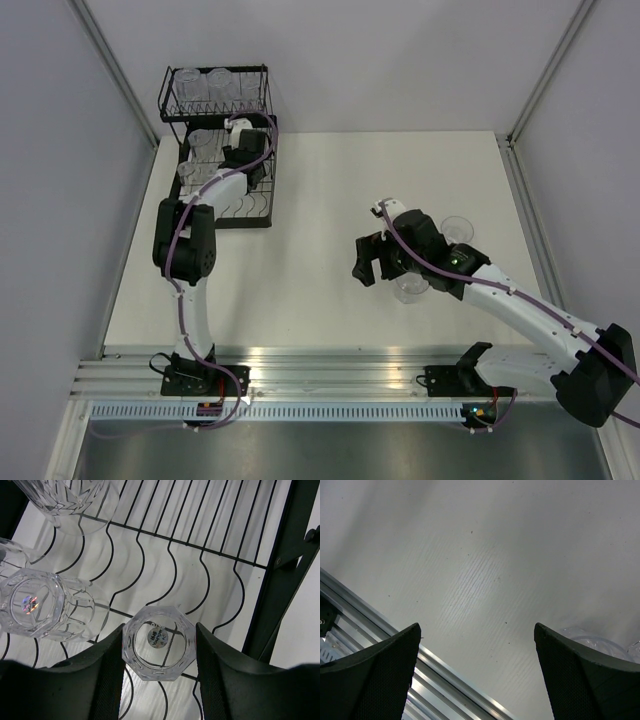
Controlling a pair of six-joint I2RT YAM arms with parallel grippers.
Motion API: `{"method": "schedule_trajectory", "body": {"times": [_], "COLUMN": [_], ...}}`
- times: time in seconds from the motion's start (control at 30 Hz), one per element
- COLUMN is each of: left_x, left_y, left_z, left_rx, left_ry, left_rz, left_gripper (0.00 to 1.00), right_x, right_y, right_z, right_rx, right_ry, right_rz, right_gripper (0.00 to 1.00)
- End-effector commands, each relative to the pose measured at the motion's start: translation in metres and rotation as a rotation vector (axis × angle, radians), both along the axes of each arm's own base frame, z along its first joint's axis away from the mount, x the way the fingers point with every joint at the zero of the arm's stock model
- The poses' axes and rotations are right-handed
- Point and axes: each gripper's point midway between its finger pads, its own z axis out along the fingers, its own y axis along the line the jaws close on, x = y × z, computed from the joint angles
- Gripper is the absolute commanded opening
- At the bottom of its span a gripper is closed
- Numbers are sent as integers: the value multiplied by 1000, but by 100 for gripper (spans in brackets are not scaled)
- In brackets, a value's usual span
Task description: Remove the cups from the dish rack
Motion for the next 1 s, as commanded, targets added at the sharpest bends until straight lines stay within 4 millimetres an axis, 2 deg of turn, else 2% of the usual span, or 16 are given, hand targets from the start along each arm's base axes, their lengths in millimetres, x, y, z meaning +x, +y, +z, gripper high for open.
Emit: {"method": "schedule_trajectory", "body": {"times": [0.0, 0.13, 0.23, 0.37, 0.4, 0.47, 0.5, 0.6, 0.63, 0.7, 0.73, 0.8, 0.83, 0.9, 0.93, 0.97], "left_x": [0, -14, -27, -45, -49, -57, -61, -76, -83, -96, -107, -126, -138, -168, -185, -209], "left_y": [14, 14, 13, 12, 8, 4, 3, -14, -25, -38, -54, -76, -99, -125, -147, -155], "left_z": [1, 3, -2, 3, 18, 26, 44, 66, 86, 97, 122, 131, 135, 150, 151, 145], "left_rx": [0, -18, 2, -16, -38, -43, -50, -79, -97, -127, -171, -281, -380, -537, -622, -684], "left_ry": [6, 9, 24, 19, -16, -30, -69, -98, -130, -145, -195, -207, -189, -214, -192, -180], "left_rz": [-34, -25, -15, -1, 3, 5, 10, 0, -22, -49, -94, -149, -247, -328, -425, -480], "left_gripper": [23, 3, 2, 2, 2, 2, 2, 2, 2, 2, 2, 2, 2, 2, 2, 2], "right_x": [0, -2, -4, -6, -5, -5, -4, -5, -4, -1, 0, 4, 4, 0, -4, -10], "right_y": [2, 2, 2, 1, 2, 1, 1, 3, 3, 3, 4, 4, 5, 13, 17, 18], "right_z": [14, 15, 17, 20, 21, 20, 22, 23, 23, 26, 27, 31, 34, 49, 55, 57], "right_rx": [42, 51, 62, 81, 86, 91, 100, 118, 121, 144, 154, 203, 231, 354, 401, 448], "right_ry": [-40, -40, -47, -60, -68, -71, -79, -85, -90, -112, -123, -155, -169, -216, -228, -243], "right_rz": [9, 10, 15, 13, 11, 4, 1, 2, 1, -16, -22, -51, -60, -40, -18, 2], "right_gripper": [97, 97, 96, 96, 96, 96, 96, 96, 96, 97, 98, 98, 98, 98, 98, 98]}}
